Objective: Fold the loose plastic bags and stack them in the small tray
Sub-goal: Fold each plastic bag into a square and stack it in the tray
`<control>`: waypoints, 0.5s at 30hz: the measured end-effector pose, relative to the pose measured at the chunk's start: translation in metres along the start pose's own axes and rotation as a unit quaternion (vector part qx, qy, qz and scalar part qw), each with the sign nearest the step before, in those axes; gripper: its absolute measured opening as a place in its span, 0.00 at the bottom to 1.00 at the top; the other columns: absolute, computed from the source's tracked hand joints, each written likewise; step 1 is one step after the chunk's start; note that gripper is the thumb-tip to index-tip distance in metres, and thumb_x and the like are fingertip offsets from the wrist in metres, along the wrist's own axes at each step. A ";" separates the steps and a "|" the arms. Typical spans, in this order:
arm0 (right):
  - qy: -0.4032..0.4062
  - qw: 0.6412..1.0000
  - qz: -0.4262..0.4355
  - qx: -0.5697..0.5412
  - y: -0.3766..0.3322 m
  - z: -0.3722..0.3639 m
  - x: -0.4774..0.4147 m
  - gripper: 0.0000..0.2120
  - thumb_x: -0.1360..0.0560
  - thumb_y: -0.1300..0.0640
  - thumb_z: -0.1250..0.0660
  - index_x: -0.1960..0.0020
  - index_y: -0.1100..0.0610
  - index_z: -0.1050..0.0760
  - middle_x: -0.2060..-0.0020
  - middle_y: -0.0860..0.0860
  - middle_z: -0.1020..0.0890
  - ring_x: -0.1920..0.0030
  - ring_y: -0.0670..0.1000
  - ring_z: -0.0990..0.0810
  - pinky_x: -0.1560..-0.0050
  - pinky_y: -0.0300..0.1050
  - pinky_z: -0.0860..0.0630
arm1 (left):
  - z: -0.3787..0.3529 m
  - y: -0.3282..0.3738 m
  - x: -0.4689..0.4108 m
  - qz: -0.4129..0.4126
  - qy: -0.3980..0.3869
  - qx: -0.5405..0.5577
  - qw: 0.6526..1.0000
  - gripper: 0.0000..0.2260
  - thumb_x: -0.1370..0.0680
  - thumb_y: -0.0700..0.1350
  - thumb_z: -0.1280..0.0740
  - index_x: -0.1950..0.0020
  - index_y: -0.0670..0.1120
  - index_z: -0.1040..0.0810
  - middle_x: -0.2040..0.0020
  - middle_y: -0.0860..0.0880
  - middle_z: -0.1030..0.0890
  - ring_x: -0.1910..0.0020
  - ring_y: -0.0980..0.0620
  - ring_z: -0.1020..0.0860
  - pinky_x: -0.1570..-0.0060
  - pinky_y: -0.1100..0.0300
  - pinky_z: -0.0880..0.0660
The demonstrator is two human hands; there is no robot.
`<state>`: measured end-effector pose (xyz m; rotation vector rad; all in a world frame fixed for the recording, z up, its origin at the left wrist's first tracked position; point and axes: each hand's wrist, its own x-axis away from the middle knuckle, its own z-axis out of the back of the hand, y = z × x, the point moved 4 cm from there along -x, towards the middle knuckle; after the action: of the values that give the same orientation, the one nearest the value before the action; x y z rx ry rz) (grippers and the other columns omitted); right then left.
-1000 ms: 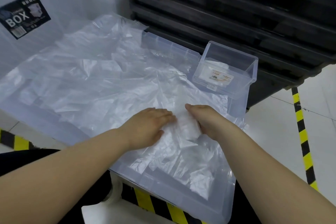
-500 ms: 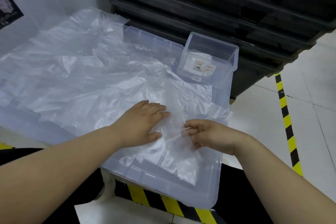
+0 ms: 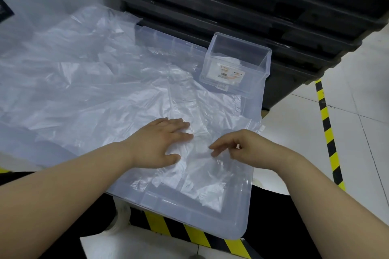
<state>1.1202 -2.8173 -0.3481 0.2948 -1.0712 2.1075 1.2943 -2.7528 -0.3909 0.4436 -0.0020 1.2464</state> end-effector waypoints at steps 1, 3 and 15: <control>0.028 0.998 0.014 0.063 0.002 -0.001 -0.003 0.25 0.27 0.71 0.44 0.37 0.50 0.27 0.51 0.40 0.22 0.51 0.44 0.25 0.53 0.33 0.32 | 0.000 -0.001 0.000 0.000 -0.001 0.005 1.000 0.42 0.40 0.66 0.62 0.26 0.58 0.45 0.24 0.55 0.51 0.27 0.62 0.56 0.36 0.68 0.63; 0.083 0.970 0.036 0.224 0.004 -0.005 -0.010 0.26 0.25 0.64 0.40 0.30 0.47 0.36 0.40 0.44 0.27 0.42 0.47 0.30 0.47 0.35 0.37 | 0.000 -0.002 0.000 0.000 0.005 0.011 1.000 0.42 0.40 0.66 0.62 0.26 0.58 0.45 0.24 0.56 0.52 0.29 0.64 0.57 0.36 0.69 0.64; 0.272 0.870 0.284 0.298 -0.015 -0.033 -0.021 0.14 0.33 0.60 0.41 0.57 0.55 0.17 0.58 0.49 0.16 0.54 0.52 0.20 0.52 0.42 0.29 | -0.005 -0.005 0.000 -0.015 0.020 0.023 0.999 0.40 0.38 0.67 0.62 0.26 0.59 0.47 0.24 0.57 0.52 0.34 0.68 0.60 0.37 0.70 0.66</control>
<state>1.1493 -2.7970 -0.3705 -0.3732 -0.1421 2.7744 1.2973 -2.7527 -0.3965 0.4564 0.0669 1.2279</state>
